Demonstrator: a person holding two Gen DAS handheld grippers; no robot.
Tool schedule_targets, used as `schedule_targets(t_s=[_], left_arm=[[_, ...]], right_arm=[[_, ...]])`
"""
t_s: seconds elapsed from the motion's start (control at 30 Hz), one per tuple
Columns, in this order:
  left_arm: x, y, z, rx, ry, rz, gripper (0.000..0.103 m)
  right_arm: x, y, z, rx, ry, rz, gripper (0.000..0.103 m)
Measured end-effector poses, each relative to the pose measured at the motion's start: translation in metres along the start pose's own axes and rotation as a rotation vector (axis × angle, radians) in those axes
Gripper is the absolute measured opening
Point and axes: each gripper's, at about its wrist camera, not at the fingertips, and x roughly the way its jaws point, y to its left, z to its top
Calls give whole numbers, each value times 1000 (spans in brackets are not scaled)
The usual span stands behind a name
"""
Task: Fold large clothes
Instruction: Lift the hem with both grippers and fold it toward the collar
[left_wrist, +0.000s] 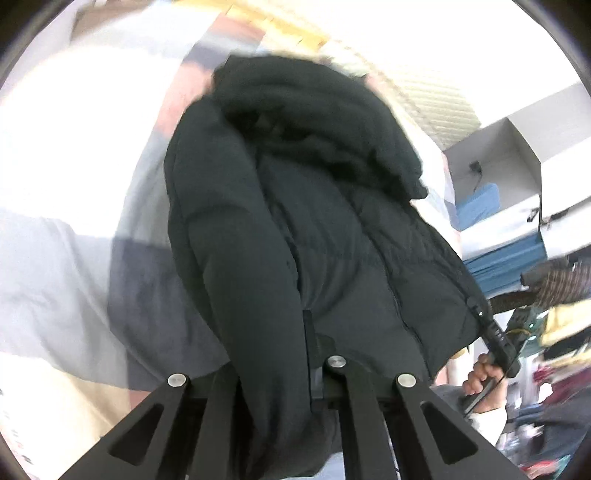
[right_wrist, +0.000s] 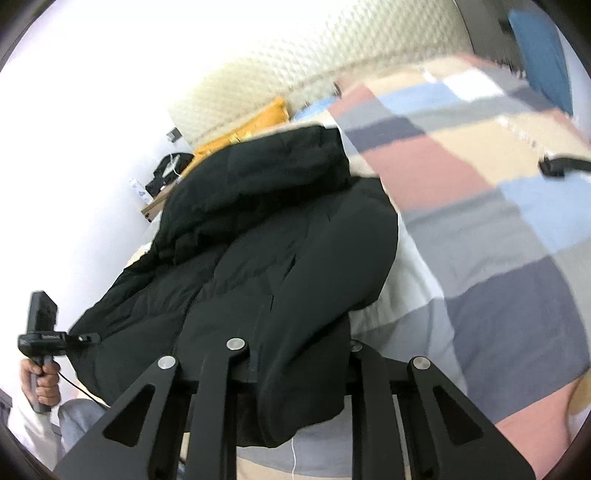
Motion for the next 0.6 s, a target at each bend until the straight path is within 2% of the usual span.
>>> schedule_targets(t_s=[0.23,0.37,0.6], left_arm=[[-57,-20,4,21,-78,-8,6],[-82,-20,-2,-10,-109,-38,5],[-122,-16,-34,-28,-125,-59,5]], right_arm=[[-35,13,6,27,-76,59,19],[-59,19,0,33,-102,75,19],[-107,23,-24,43,-126,137,19]])
